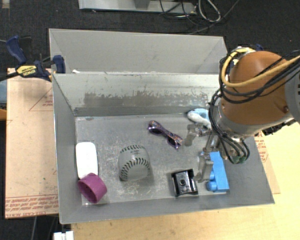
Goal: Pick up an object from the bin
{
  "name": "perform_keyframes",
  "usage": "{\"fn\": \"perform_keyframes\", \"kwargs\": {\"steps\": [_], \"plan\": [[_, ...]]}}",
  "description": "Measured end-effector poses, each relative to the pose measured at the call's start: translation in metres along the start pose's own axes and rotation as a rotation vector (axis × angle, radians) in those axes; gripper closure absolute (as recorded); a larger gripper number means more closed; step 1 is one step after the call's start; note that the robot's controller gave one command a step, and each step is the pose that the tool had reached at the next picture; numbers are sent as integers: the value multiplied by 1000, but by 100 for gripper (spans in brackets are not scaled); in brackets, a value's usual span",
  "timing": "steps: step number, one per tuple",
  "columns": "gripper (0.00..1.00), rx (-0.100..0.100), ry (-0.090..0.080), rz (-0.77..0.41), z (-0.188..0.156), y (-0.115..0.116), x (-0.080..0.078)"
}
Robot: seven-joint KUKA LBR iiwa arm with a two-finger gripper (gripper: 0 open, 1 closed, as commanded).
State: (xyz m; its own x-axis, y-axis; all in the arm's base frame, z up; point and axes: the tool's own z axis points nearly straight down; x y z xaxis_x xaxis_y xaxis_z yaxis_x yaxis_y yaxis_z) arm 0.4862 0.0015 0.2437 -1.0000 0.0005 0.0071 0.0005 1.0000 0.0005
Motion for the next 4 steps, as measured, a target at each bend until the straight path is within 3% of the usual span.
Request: {"fn": "perform_keyframes", "kwargs": {"steps": [1,2,3,4], "plan": [[0,0,-8,0,-4,0,-1],[0,-1,-8,44,132,-9,2],[0,-1,-7,-32,89,-11,5],[0,-1,-14,-120,143,-3,5]]}}
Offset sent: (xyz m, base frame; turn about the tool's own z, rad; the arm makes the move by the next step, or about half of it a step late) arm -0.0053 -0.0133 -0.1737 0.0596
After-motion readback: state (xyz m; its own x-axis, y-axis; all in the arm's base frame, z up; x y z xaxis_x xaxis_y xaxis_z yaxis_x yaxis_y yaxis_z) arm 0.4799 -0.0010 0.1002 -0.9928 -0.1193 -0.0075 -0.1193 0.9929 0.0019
